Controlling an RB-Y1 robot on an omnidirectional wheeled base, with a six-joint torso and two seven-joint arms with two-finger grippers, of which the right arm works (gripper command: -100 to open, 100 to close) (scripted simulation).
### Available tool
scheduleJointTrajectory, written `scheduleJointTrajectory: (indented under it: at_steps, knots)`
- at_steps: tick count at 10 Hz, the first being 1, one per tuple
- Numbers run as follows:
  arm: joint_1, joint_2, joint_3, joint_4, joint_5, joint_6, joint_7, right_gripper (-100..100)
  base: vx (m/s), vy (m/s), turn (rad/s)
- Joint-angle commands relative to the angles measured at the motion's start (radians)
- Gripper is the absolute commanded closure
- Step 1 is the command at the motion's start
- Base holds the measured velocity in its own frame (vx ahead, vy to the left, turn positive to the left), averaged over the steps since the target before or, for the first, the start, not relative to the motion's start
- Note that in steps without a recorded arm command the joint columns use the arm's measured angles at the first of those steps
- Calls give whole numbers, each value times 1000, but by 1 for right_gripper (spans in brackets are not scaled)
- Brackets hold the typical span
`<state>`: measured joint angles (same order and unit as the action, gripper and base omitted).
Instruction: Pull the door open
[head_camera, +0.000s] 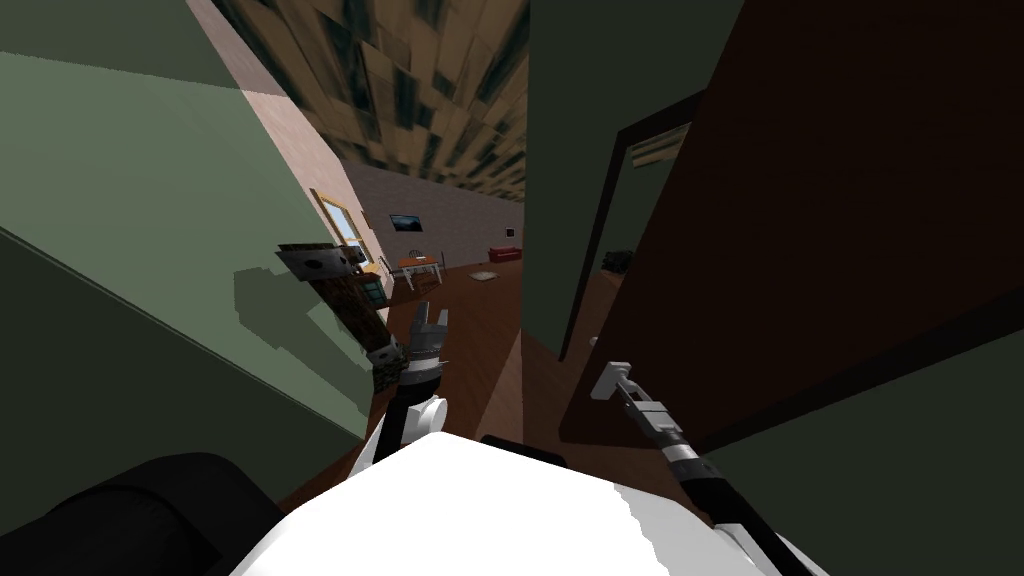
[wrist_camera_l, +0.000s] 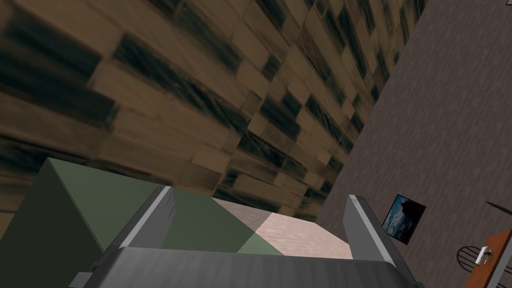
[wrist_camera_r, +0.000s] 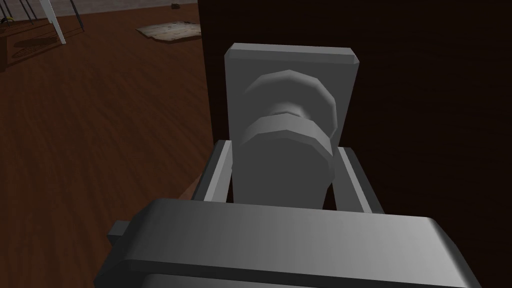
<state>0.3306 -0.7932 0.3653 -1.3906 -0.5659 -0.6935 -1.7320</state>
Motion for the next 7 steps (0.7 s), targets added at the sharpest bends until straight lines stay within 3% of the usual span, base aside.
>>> scheduleJointTrajectory:
  at_steps: [1, 5, 6, 7]
  knots:
    - [14, -17, 11, 8, 11, -31, -16, 100, -38, -11, 1]
    - [56, -68, 43, 31, 43, -133, -63, 100, -47, -20, -15]
    - [56, -68, 43, 31, 43, -140, -63, 100, -35, -18, -7]
    - [68, -83, 53, 38, 53, -173, -77, 100, -23, -16, -11]
